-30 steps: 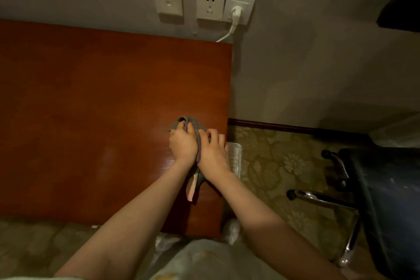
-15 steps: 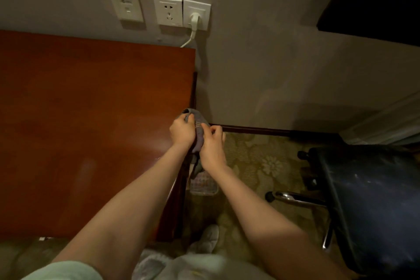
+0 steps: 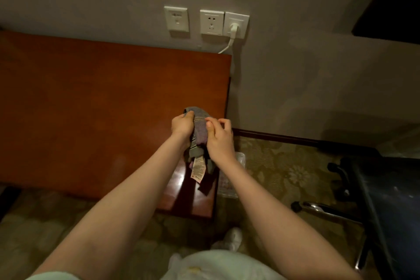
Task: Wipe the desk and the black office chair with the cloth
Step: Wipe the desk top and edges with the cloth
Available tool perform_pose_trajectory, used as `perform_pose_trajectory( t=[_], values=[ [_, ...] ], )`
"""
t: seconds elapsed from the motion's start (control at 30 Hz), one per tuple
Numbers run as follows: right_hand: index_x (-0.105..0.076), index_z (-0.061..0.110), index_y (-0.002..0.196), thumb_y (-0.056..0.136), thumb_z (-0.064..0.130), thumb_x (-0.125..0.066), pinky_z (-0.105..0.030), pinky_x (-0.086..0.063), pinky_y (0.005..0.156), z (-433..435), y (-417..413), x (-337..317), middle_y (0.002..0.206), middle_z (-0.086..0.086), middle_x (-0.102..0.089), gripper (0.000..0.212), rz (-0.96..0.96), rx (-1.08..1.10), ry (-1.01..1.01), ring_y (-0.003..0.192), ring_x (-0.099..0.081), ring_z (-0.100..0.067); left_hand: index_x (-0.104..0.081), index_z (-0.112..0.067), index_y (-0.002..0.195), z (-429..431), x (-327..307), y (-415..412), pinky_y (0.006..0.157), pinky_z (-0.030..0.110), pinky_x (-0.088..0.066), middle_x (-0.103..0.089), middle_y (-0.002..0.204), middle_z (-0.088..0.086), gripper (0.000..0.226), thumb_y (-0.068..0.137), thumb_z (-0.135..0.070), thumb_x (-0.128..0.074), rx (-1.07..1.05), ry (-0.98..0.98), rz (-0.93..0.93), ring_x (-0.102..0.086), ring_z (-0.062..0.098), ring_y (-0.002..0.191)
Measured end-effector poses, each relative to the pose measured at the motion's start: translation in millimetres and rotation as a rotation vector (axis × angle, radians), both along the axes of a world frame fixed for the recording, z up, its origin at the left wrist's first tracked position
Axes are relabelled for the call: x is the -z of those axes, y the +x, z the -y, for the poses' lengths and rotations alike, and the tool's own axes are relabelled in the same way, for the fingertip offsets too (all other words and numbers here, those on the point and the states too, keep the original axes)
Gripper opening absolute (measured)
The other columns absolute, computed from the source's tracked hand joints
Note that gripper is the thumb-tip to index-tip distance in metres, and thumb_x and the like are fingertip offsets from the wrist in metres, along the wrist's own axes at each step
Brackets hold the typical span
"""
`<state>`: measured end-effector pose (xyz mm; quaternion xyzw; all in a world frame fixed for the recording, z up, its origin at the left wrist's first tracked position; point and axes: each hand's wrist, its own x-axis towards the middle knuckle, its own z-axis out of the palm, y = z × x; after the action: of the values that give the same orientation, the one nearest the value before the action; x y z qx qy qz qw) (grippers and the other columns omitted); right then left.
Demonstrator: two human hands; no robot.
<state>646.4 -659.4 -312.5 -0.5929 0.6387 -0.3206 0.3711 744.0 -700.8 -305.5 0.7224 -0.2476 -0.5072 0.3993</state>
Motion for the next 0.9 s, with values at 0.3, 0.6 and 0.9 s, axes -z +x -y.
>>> perform_pose_trajectory(
  t=[0.3, 0.6, 0.9],
  values=[
    [-0.043, 0.012, 0.134, 0.091, 0.031, -0.058, -0.022, -0.036, 0.086, -63.4, 91.9, -5.9, 0.125, -0.005, -0.034, 0.05, 0.191, -0.181, 0.21, 0.109, -0.042, -0.014, -0.049, -0.017, 0.069, -62.4, 0.9, 99.0, 0.061, 0.035, -0.034, -0.048, 0.067, 0.009, 0.028, 0.096, -0.025, -0.047, -0.013, 0.068, 0.171, -0.045, 0.023, 0.063],
    [-0.033, 0.012, 0.142, 0.089, 0.021, -0.047, -0.035, -0.027, 0.105, -99.0, 94.5, 25.9, 0.134, -0.003, -0.032, 0.055, -0.23, -0.437, 0.217, 0.122, -0.029, -0.028, -0.055, -0.004, 0.12, -114.7, 37.1, 95.7, 0.071, 0.029, -0.035, -0.06, 0.115, 0.017, 0.034, 0.102, -0.024, -0.034, 0.16, 0.091, 0.548, -0.056, 0.032, 0.098],
    [-0.036, 0.006, 0.141, 0.089, 0.009, -0.048, -0.024, -0.025, 0.104, -58.7, 23.9, 32.8, 0.132, -0.005, -0.034, 0.054, -0.22, -0.197, 0.156, 0.121, -0.032, -0.023, -0.055, -0.005, 0.121, -51.9, 59.3, 18.8, 0.077, 0.038, -0.048, -0.062, 0.108, 0.019, 0.035, 0.101, -0.025, -0.035, 0.328, -0.059, 0.542, -0.058, 0.036, 0.098]
  ],
)
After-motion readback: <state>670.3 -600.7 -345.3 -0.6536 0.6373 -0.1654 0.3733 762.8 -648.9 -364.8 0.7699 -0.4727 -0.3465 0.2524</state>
